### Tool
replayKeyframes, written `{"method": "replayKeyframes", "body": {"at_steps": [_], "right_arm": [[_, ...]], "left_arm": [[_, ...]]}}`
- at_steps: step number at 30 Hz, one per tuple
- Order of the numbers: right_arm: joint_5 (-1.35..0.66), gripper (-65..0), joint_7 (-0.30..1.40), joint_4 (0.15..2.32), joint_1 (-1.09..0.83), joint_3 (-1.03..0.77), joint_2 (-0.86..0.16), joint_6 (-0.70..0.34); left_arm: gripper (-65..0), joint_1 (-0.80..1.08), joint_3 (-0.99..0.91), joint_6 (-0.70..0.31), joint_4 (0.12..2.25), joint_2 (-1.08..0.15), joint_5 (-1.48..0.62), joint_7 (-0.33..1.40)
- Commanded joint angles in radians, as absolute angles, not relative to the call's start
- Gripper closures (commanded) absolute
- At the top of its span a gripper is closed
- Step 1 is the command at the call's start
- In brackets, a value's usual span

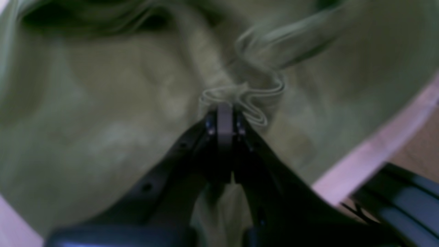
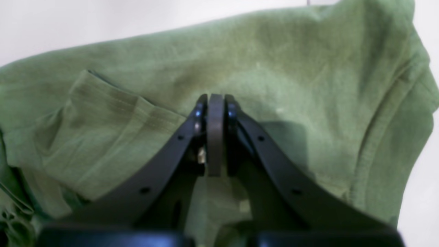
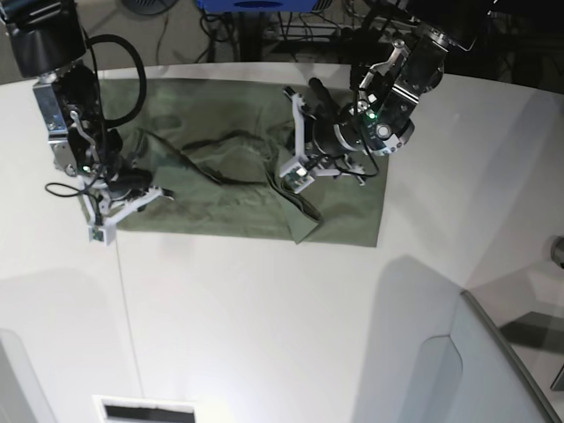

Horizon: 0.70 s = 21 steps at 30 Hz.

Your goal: Layout the t-shirt on the table in an organized manner, then fold the t-shirt properly

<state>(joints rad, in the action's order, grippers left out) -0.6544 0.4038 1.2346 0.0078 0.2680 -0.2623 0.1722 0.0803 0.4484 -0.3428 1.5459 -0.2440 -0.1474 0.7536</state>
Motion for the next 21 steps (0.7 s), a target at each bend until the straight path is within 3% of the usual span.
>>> {"method": "replayKeyframes", "body": {"at_steps": [1,6,13,21], "right_arm": [[-0.659,-1.5,0.384,1.247,0.028,0.262,-0.271,0.166],[-0.659,-1.5,0.384,1.247,0.028,0.262,-0.271,0.166],[-0.659,-1.5,0.384,1.247,0.028,0.262,-0.272,0.166],[-0.659,-1.5,0.384,1.245,0.027,0.262,-0.272,0.166]], "left_arm": [[0.0,0.07,0.456,-0.344,1.577,-0.245,-0.156,0.739],[0.0,0.062,0.542,-0.361,1.592,-0.245,-0.157,0.74],[0.0,0.07,0.588,-0.541,1.653,-0.245,-0.153,0.739],[0.0,0.07,0.496,-0.519,1.692,-0.28,-0.147,0.739]]}}
